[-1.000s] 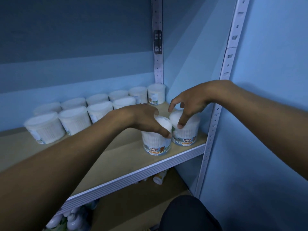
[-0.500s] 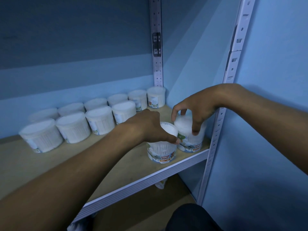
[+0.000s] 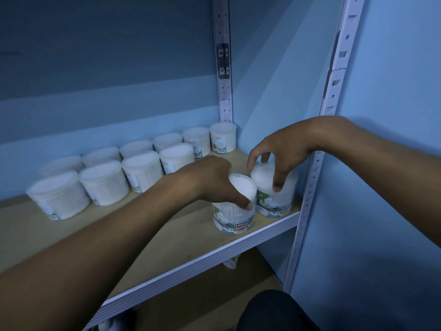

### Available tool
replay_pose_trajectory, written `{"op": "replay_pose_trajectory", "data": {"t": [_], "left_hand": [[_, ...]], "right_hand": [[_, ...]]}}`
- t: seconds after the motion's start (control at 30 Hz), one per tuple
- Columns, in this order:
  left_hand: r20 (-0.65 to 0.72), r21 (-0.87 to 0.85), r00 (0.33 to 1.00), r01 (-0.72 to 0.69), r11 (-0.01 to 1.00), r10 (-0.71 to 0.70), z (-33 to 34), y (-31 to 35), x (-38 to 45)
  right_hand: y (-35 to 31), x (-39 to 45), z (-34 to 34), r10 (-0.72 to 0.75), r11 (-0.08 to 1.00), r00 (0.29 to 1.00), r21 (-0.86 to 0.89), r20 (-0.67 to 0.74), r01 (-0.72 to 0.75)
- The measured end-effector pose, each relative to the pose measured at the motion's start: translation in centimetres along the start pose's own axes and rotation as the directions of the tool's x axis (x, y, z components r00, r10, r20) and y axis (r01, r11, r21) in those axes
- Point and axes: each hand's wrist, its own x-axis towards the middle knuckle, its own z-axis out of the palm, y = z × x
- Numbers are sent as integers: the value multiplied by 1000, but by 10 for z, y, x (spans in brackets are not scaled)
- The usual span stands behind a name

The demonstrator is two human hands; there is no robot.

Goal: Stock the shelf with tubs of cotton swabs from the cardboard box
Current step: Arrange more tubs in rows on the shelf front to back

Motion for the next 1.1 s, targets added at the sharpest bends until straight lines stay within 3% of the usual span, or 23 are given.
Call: {"op": "replay_pose_trajectory", "data": {"t": [1.1], "left_hand": [[-13, 33, 998, 58, 998, -58, 0, 6, 0]], "right_hand": [[1, -6, 6, -19, 1000, 997, -9, -81, 19]]}}
